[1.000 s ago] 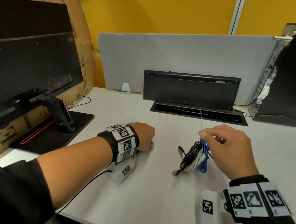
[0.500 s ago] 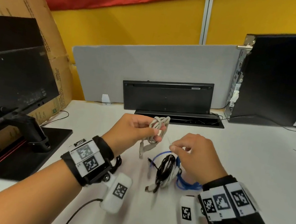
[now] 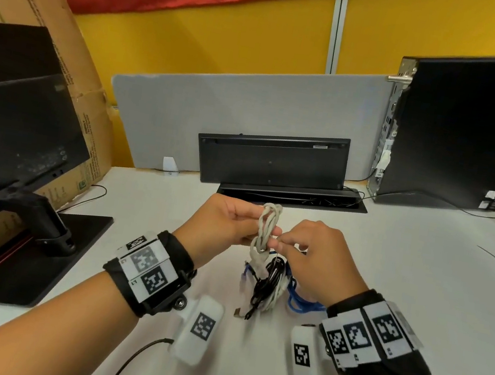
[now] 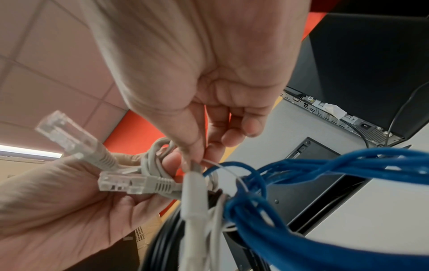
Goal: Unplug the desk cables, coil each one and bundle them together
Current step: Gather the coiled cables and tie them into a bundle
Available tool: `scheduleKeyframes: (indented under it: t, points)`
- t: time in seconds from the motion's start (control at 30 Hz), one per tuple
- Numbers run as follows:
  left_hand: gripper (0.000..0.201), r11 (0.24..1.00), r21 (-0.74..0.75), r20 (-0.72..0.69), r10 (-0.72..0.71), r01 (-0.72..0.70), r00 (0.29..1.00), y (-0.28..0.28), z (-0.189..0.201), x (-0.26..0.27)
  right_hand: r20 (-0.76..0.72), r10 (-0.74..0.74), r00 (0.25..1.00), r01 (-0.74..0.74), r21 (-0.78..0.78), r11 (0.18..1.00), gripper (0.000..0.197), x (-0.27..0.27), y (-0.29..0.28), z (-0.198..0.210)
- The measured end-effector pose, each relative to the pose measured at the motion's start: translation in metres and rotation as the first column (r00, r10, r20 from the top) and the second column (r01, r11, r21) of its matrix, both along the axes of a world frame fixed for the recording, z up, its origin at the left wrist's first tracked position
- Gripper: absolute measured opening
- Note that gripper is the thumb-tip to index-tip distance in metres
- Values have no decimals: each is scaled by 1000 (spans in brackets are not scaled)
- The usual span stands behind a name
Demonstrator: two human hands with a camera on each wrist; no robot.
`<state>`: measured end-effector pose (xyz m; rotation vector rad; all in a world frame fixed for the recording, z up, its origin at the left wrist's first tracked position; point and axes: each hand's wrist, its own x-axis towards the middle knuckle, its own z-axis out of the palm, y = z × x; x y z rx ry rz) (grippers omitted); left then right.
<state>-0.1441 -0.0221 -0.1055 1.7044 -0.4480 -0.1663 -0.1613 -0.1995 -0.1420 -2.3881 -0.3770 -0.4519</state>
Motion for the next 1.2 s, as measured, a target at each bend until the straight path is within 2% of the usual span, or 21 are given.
scheduleKeyframes:
  t: [0.23, 0.47, 0.7, 0.83, 0.97, 1.07, 1.2]
  points:
    - [19, 997, -39, -6, 70, -71, 997, -4, -4, 0, 8, 18, 1000, -18, 26, 999, 18, 0, 0, 1]
    - [4, 991, 3, 54, 137, -137, 989, -7, -5, 2, -7, 46, 999, -46, 38, 998, 15, 0, 1, 3]
    - [12, 990, 58, 134, 119, -127, 984, -5, -6, 3, -40, 56, 998, -52, 98, 994, 14, 0, 2, 5]
    - [12, 975, 29, 132, 213, -218, 968, -4, -11, 4, -111, 38, 993, -15, 201, 979, 10, 2, -2, 7]
    - [13, 957, -12, 142, 287, -289, 947, 1, -14, 9, -164, -22, 986, 56, 204, 977, 10, 5, -18, 8]
    - [13, 955, -67, 142, 294, -288, 945, 3, -14, 10, -147, -38, 988, 84, 324, 942, 11, 6, -25, 8]
    - [12, 972, -63, 153, 234, -227, 960, 0, -10, 9, -99, -3, 995, 55, 529, 847, 12, 6, -19, 9]
